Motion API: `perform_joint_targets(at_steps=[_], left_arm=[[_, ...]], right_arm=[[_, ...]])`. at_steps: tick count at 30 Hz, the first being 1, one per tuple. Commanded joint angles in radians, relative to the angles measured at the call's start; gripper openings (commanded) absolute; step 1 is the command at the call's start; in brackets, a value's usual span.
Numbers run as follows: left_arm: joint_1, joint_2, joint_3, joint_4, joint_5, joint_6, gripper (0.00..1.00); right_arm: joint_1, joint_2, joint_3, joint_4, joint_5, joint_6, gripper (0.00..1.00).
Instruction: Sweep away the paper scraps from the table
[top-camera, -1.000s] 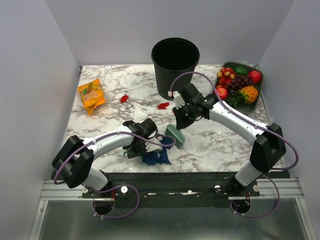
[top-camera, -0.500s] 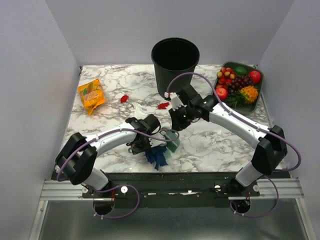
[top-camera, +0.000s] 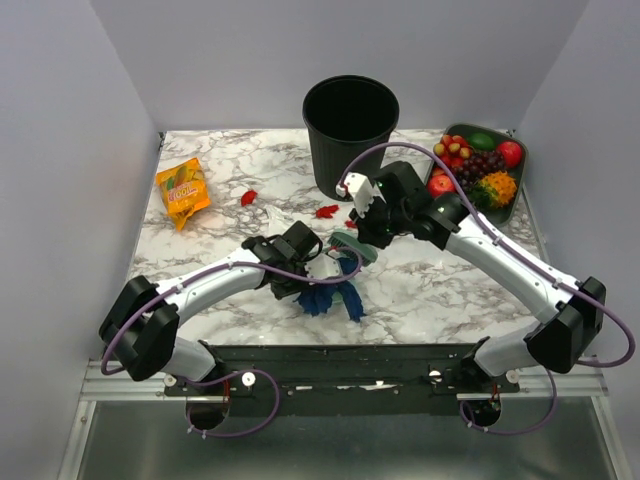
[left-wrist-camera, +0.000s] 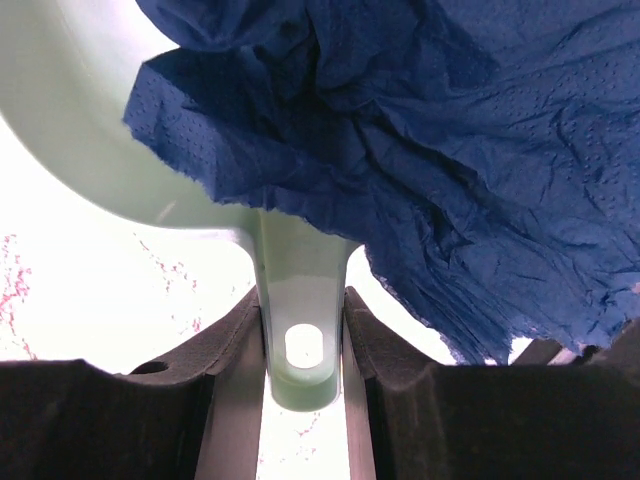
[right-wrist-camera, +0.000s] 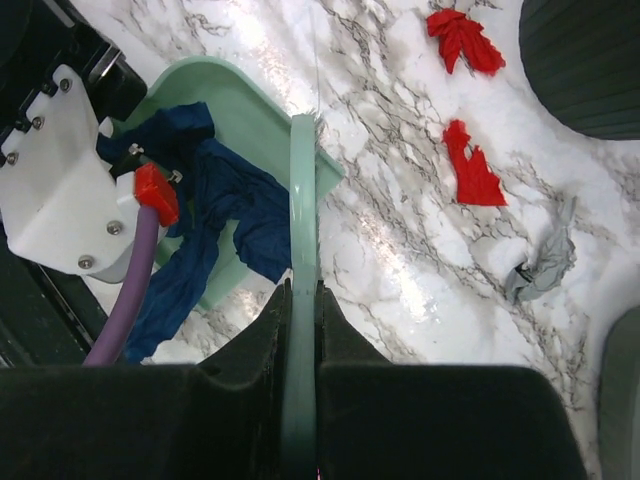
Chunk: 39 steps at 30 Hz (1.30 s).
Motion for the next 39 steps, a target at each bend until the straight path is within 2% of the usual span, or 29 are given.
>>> perform_joint_targets(at_steps=[1,10,14,25,30,34,39], left_arm=[[-0.003,-0.005,0.027,0.107,0.033,-0.010,0.00],[-0.003,0.034,0.053,0.146,0.107,-0.020,0.00],[-0.003,0.025,0.075,0.140,0.128,-0.016,0.00],[0.001,-0.123,0.023,0.205,0.192,0.029,0.00],[0.003,-0.213,-0.037,0.267,0.208,0.040,0.00],[0.006,-0.213,-0.013,0.218,0.214,0.049,0.00],[0.009,-0.218,-0.002,0.178,0.225,0.053,0.00]], right_arm=[[0.003,-0.044,0.042,-0.057,0.006,-0.075,0.01],[-0.020,-0.082,0.165,-0.123,-0.158,0.011,0.00],[-0.038,-0.064,0.183,-0.102,-0.065,0.011,0.01],[-0.173,-0.015,0.289,-0.085,-0.091,0.049,0.00],[-0.186,0.042,0.302,-0.086,-0.037,0.029,0.01],[-0.200,0.024,0.257,-0.056,0.013,0.043,0.00],[-0.244,0.007,0.314,-0.052,0.009,0.052,0.01]])
